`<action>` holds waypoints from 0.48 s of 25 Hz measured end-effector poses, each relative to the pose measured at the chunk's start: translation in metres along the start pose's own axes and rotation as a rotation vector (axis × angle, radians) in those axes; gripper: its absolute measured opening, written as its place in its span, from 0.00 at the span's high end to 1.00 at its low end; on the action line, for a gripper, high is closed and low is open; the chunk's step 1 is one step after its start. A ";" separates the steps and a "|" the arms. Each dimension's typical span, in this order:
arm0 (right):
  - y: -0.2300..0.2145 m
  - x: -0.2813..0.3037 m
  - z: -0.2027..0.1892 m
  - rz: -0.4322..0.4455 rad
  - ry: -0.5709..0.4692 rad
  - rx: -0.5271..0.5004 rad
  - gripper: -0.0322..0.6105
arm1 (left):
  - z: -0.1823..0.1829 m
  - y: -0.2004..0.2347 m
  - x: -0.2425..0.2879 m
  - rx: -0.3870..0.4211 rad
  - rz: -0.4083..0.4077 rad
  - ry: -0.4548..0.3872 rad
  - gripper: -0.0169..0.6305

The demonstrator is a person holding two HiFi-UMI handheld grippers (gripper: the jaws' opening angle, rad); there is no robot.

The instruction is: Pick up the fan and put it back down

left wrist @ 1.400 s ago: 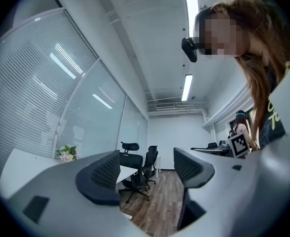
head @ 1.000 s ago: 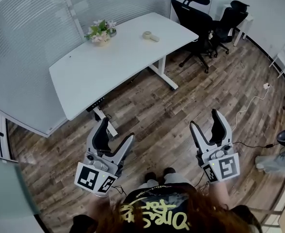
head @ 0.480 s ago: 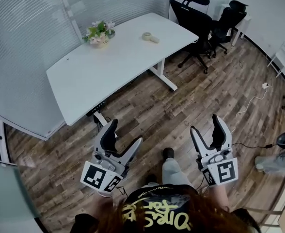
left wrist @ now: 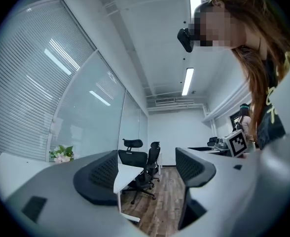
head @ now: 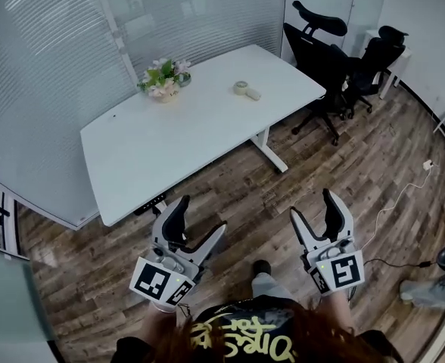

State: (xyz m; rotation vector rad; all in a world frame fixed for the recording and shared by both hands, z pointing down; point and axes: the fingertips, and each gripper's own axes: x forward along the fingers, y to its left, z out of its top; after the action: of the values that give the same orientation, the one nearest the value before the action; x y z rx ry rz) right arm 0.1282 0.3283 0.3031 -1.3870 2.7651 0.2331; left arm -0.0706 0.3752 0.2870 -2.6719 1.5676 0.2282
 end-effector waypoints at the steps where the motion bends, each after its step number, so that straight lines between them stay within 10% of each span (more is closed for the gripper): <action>1: -0.011 0.009 0.002 0.007 -0.006 -0.005 0.47 | 0.001 0.003 0.013 0.000 0.007 -0.007 0.42; 12: -0.117 0.068 -0.010 0.041 -0.023 0.018 0.47 | -0.007 0.013 0.127 -0.022 0.049 -0.031 0.42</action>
State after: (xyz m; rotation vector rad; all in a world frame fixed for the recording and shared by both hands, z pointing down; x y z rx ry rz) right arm 0.1812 0.2042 0.2929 -1.3167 2.7722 0.2239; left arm -0.0200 0.2587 0.2764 -2.6346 1.6329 0.2892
